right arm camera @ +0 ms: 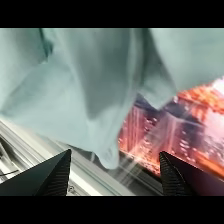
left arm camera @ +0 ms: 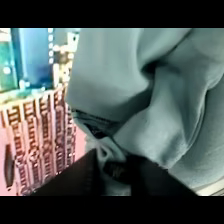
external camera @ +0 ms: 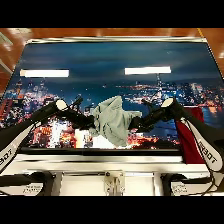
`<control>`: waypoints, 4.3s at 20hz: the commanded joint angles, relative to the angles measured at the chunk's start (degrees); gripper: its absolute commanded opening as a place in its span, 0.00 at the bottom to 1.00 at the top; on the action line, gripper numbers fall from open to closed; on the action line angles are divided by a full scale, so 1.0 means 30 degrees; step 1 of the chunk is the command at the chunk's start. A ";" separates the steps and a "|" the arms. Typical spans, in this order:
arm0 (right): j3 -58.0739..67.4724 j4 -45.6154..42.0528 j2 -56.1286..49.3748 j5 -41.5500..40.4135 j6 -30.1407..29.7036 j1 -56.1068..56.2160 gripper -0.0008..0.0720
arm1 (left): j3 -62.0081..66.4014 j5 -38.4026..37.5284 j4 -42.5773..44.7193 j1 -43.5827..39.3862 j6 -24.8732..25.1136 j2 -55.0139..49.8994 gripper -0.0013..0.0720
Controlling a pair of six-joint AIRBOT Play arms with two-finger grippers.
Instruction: Fold the shirts.
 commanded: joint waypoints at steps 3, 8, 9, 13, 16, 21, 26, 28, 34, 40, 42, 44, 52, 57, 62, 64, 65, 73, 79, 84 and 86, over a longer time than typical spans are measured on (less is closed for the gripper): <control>-0.0007 0.1239 -0.1377 -0.0627 0.0219 0.1749 0.79 | 0.0036 0.0911 -0.0102 -0.0022 0.0138 -0.0036 0.12; 0.0000 0.1923 -0.1392 -0.1523 0.0182 0.1821 0.09 | 0.0036 0.0896 0.0933 0.0233 0.0517 0.0867 0.07; 0.0000 0.1909 -0.1231 -0.1362 0.0036 0.1749 0.09 | 0.0036 0.0889 0.1129 0.0415 0.0510 0.1362 0.07; 0.0678 0.1858 0.1756 0.0066 -0.0947 0.0306 0.09 | 0.0750 0.0554 0.3803 0.1151 0.0889 0.4750 0.06; 0.3045 0.1865 0.5523 0.1173 -0.1916 -0.1829 0.09 | 0.3213 -0.0605 0.7104 0.1209 -0.0211 0.7970 0.06; 0.9092 0.1734 1.1788 -0.1071 -0.1974 -0.5493 0.09 | 1.0302 -0.0809 1.0448 0.1209 -0.1610 1.2138 0.07; 1.1941 -0.1566 1.5555 -0.3271 -0.1676 -0.7497 0.09 | 1.4666 -0.0852 1.3763 0.1209 -0.2521 1.4207 0.07; 1.1956 -0.3417 1.6400 -0.2820 -0.1115 -0.7599 0.09 | 1.4659 -0.1734 1.4192 0.1209 -0.2521 1.4753 0.07; 1.0899 -0.7715 1.6655 0.0860 0.0889 -0.7584 0.09 | 1.1999 -0.6047 1.5752 0.1202 -0.2521 1.4644 0.07; 0.6419 -0.7570 1.6648 0.1428 0.0918 -0.7584 0.09 | 0.6462 -0.5027 1.5686 0.1188 -0.3534 1.4600 0.07; 0.5056 -0.7570 1.6436 0.1107 0.0911 -0.7584 0.09 | 0.5013 -0.4065 1.5599 0.1188 -0.3767 1.4571 0.07; 0.4517 -0.7395 1.5679 0.0546 0.0685 -0.7584 0.09 | 0.4218 -0.3366 1.5460 0.1188 -0.4306 1.4440 0.07; 1.1125 -0.4590 1.5271 -0.4175 -0.0350 -0.7584 0.09 | 0.9231 -0.2892 1.3435 0.1107 -0.4284 1.5183 0.07; 1.7158 -0.4612 1.5358 -0.2980 0.0758 -0.7584 0.09 | 1.2517 -0.4568 1.1591 0.0568 -0.4357 1.6502 0.07; 1.7529 -0.4634 1.5322 0.2776 0.1945 -0.7584 0.09 | 1.0316 -1.2794 1.1038 0.0568 -0.4728 1.6699 0.07; 1.7522 -0.4932 1.4673 0.5202 0.2280 -0.7584 0.09 | 0.8196 -1.3019 1.0273 0.0568 -0.4998 1.6917 0.07; 1.7493 -0.5078 1.4112 0.6266 0.2659 -0.7584 0.09 | 0.6870 -1.2866 1.0142 0.0568 -0.5268 1.6983 0.07; 1.4200 -0.4998 0.5195 -0.0495 0.3184 -0.5056 0.09 | -0.0255 -0.3519 1.0178 0.1938 -0.5646 1.3631 0.07; 1.4200 -0.4954 -0.1537 -1.0586 0.3424 -0.0969 0.10 | -0.0182 0.0714 0.9384 0.5566 -0.5712 0.8153 0.07; 1.4200 -0.4561 -0.3730 -0.9726 0.4299 0.0459 0.13 | -0.0175 0.1260 0.7329 0.5450 -0.5435 0.4932 0.20; 1.4207 -0.4284 -0.3599 -0.9551 0.4218 0.0627 0.69 | -0.0146 0.1195 0.6717 0.5574 -0.5435 0.4583 0.72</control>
